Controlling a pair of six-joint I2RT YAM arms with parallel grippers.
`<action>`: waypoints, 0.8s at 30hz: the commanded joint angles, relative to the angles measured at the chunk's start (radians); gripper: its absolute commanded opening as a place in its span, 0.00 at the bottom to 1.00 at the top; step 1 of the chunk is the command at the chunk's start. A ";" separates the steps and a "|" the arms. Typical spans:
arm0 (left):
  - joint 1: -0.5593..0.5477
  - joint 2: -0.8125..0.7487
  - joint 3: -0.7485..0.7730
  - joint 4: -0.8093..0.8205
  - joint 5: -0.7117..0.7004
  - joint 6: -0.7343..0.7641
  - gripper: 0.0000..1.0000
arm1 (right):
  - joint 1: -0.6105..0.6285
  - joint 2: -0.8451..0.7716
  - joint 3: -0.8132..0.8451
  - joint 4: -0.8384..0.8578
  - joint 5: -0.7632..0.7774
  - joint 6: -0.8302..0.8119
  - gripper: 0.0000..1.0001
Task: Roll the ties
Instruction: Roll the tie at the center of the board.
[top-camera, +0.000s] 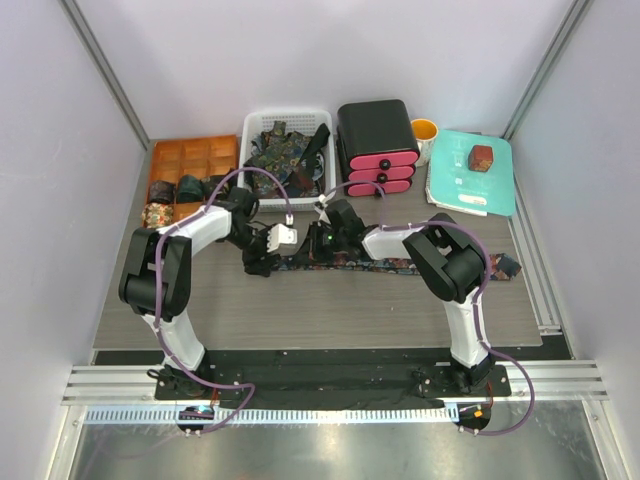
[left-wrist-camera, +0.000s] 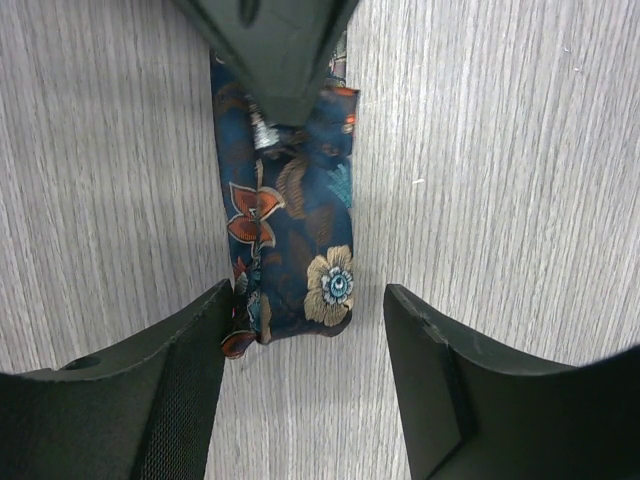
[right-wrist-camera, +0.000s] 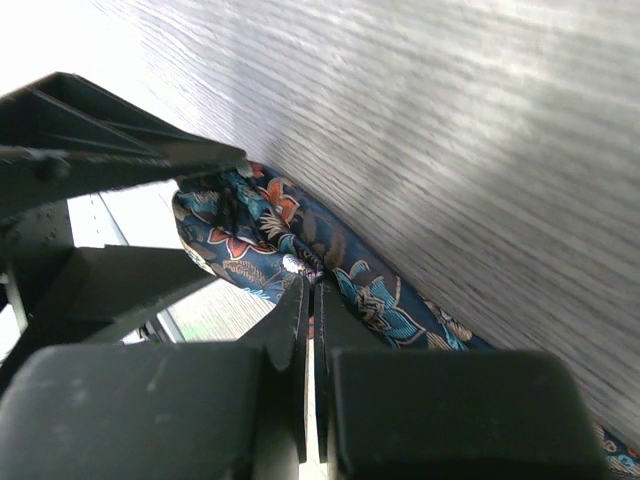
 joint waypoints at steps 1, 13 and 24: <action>-0.017 -0.006 0.030 -0.002 0.019 0.011 0.63 | 0.005 -0.029 0.052 -0.016 0.019 -0.038 0.01; -0.037 0.040 0.053 -0.022 -0.020 0.032 0.40 | 0.005 -0.039 0.130 -0.084 0.007 -0.134 0.01; -0.022 0.018 0.066 -0.063 -0.017 0.031 0.55 | -0.003 0.012 0.132 -0.133 0.022 -0.208 0.01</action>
